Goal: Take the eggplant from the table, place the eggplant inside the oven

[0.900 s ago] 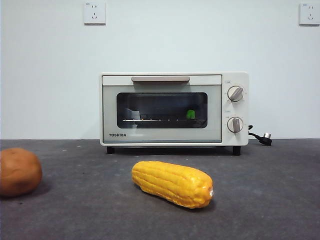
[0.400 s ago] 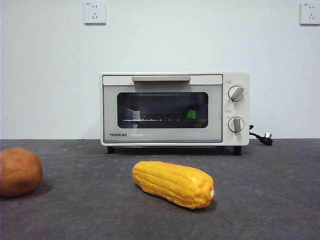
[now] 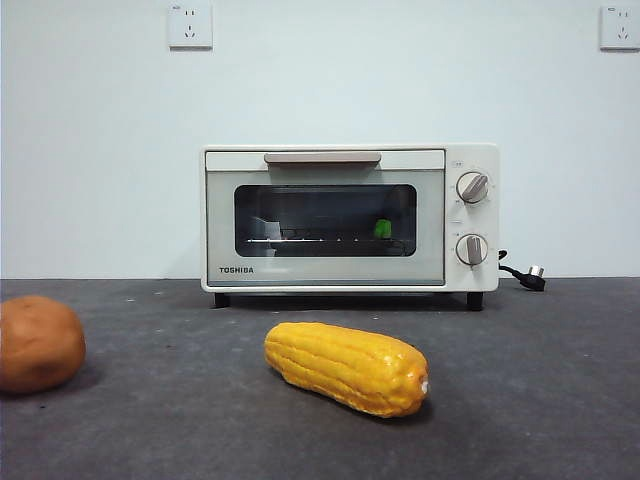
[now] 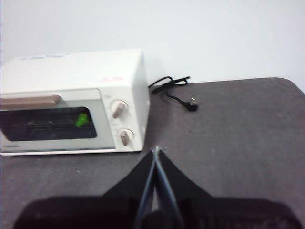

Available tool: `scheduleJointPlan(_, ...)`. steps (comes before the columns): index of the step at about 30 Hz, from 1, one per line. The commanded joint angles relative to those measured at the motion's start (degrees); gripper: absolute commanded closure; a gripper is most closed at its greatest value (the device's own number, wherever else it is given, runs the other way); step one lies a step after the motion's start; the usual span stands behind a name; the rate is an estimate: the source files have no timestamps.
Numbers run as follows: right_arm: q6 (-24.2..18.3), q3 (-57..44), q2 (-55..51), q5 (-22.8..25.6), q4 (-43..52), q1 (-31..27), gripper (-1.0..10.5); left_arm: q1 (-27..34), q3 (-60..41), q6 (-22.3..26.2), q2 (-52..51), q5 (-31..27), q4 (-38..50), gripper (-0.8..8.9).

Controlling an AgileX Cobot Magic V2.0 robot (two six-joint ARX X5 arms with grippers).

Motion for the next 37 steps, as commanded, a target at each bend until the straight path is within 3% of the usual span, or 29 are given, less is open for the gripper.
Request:
scheduleJointPlan(1,-0.26,-4.83,-4.2,-0.02,1.51,-1.18,9.5,-0.07,-0.46,0.24,-0.02,0.09,0.52,8.17)
scheduleJointPlan(19,-0.17,-32.0,-21.92,-0.2,10.97,-2.56,9.5,-0.07,-0.46,0.24,-0.02,0.09,0.52,8.17)
scheduleJointPlan(37,1.27,-40.74,-23.15,-0.22,18.25,-2.56,9.5,-0.07,-0.46,0.24,0.02,0.09,0.52,8.18)
